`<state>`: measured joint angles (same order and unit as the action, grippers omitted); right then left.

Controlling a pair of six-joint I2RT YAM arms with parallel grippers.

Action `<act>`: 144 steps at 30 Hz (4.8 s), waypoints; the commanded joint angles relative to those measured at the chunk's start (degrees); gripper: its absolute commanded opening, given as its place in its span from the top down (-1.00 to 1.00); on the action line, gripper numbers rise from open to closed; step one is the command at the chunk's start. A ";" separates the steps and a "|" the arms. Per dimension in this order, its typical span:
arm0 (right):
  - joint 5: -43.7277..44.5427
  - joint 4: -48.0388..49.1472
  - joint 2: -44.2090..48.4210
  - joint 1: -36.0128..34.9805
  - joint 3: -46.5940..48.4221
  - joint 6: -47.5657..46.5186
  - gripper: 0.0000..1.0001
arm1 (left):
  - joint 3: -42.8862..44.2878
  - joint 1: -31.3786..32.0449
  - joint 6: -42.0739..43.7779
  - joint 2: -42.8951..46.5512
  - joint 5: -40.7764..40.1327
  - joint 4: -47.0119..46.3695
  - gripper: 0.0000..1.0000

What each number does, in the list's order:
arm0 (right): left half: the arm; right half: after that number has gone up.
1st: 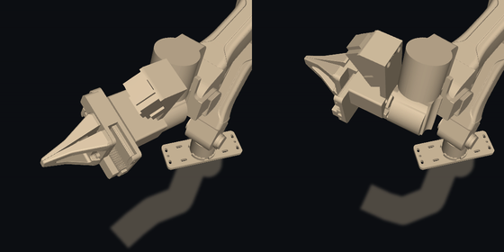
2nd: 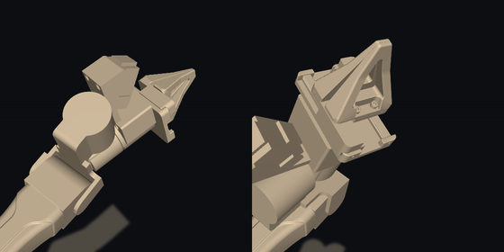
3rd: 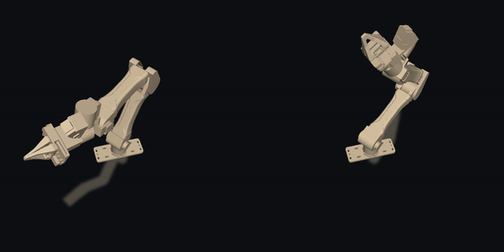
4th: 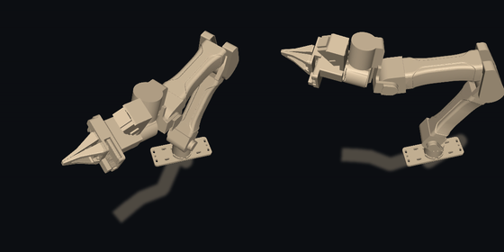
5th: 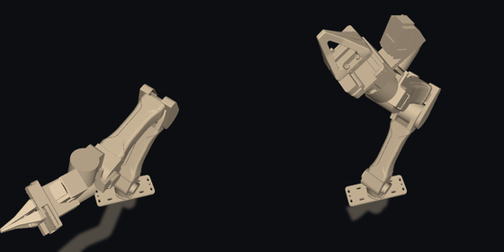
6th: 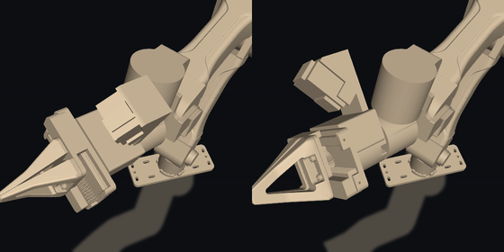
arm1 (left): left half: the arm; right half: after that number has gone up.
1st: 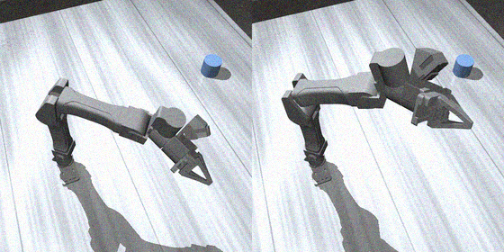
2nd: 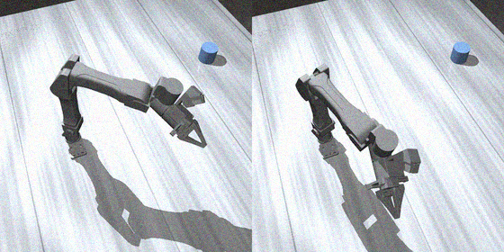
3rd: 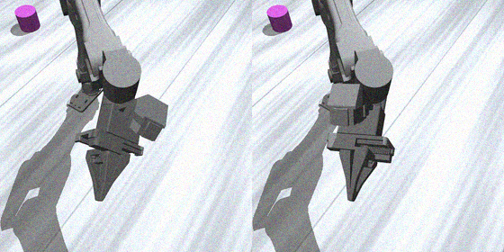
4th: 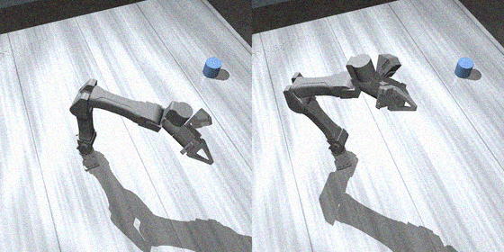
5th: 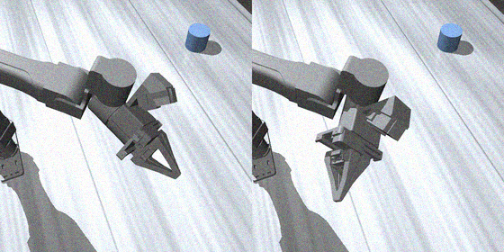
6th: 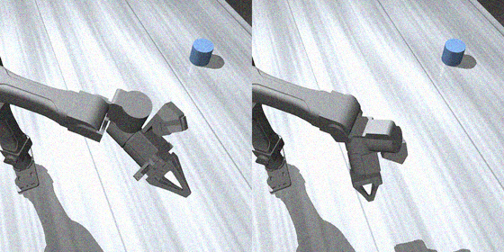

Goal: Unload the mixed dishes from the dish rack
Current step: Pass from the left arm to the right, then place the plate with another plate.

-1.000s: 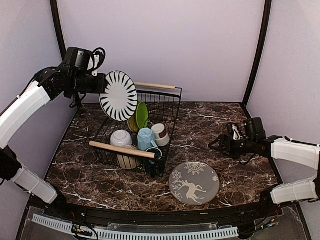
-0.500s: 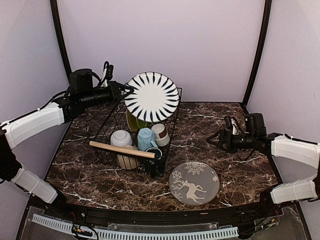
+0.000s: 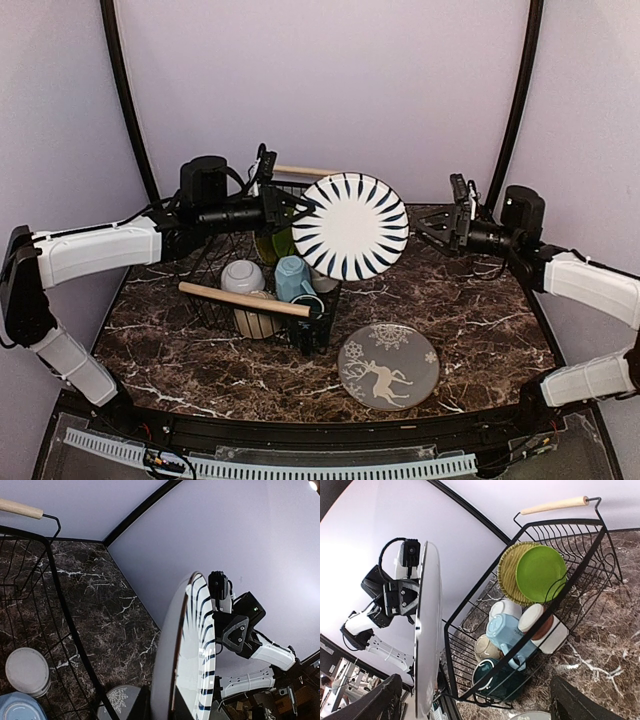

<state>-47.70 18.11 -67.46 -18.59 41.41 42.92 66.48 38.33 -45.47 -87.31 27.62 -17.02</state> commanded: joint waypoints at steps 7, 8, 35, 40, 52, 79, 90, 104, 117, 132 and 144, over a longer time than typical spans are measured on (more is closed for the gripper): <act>-3.03 9.94 -5.04 -3.81 0.60 6.34 -0.93 | 1.27 1.96 -1.35 -0.74 0.89 -8.78 0.98; -2.82 9.86 -5.11 -4.02 0.42 6.10 -0.87 | 1.35 2.05 -0.93 -0.75 0.47 -8.26 0.98; -2.44 15.50 -6.37 -5.28 -3.31 10.05 1.00 | 7.21 4.61 7.67 -3.73 -2.91 5.80 0.33; -3.79 14.92 -2.09 -0.84 -4.83 10.72 1.00 | 7.88 4.65 9.45 -2.97 -3.68 7.75 -0.45; 3.19 -27.13 11.43 13.50 -3.96 -13.15 1.00 | 8.91 3.72 14.07 -0.62 -8.36 13.69 -0.86; -7.26 -32.28 -8.94 -0.31 -9.19 -21.66 1.00 | 9.27 2.63 14.10 -0.70 -8.42 15.17 -0.87; -1.89 -32.27 -11.46 -1.71 -10.71 -22.10 0.84 | 9.20 2.63 14.03 -1.45 -7.90 14.98 -0.86; 7.65 -38.84 -7.38 -4.15 -10.44 -20.11 -0.04 | 9.11 2.63 15.29 -1.64 -9.51 16.20 -0.87; 16.37 -41.00 -7.98 -10.44 -6.82 -21.04 -0.71 | 10.51 2.59 17.57 -2.59 -12.86 19.39 -0.89; 28.40 -47.50 -6.29 -19.20 -3.98 -16.26 -0.83 | 11.27 2.54 18.91 -3.76 -14.41 20.38 -0.89; 36.23 -49.67 -3.72 -20.25 -2.90 -13.81 -0.97 | 12.48 2.37 18.78 -4.28 -14.67 20.16 -0.91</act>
<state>-17.63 -28.93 -71.46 -38.74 37.12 28.05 77.12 41.01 -27.38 -91.13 13.19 2.48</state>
